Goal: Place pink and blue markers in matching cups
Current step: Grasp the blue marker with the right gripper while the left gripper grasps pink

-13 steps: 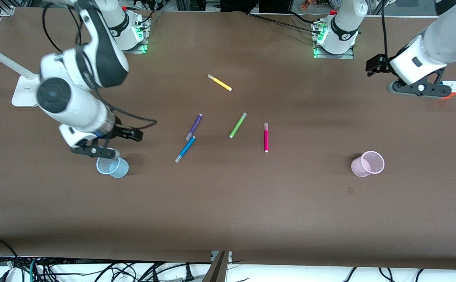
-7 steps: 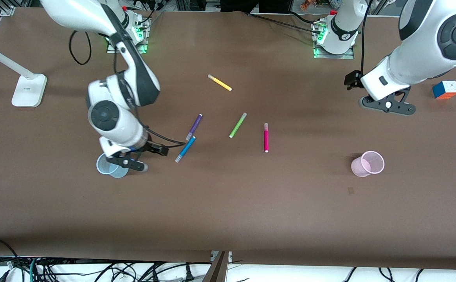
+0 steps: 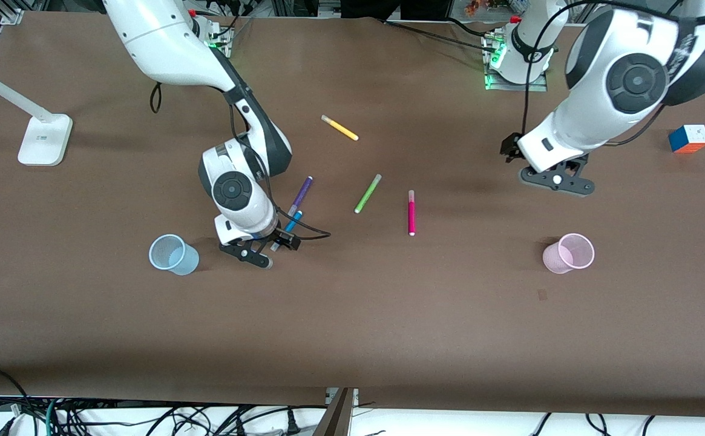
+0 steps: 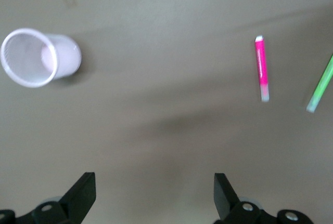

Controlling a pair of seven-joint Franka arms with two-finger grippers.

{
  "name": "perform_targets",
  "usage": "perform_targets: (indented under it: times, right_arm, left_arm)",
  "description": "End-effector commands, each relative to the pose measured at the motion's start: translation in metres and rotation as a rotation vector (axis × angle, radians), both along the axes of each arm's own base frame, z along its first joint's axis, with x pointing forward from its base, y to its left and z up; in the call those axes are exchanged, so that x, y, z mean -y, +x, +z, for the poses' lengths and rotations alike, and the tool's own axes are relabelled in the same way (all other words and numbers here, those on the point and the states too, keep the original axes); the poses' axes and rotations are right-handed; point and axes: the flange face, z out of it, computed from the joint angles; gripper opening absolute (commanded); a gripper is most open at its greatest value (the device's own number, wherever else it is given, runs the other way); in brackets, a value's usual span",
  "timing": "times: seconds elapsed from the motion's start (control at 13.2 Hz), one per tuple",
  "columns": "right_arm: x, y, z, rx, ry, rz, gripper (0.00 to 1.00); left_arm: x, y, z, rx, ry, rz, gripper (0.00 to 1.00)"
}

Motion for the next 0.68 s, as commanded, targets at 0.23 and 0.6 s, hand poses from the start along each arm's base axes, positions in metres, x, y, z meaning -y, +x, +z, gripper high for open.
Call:
perform_targets:
  times: [0.23,0.6]
  right_arm:
    - [-0.014,-0.006,-0.016,-0.025,0.026,-0.022,0.95]
    - [-0.018,-0.011,-0.021,-0.036,0.026,-0.016,0.87]
  left_arm:
    - [0.051,-0.003,-0.105,0.106,-0.099,-0.011,1.00]
    - [0.108,-0.025,-0.177,0.014,-0.109,0.011,1.00]
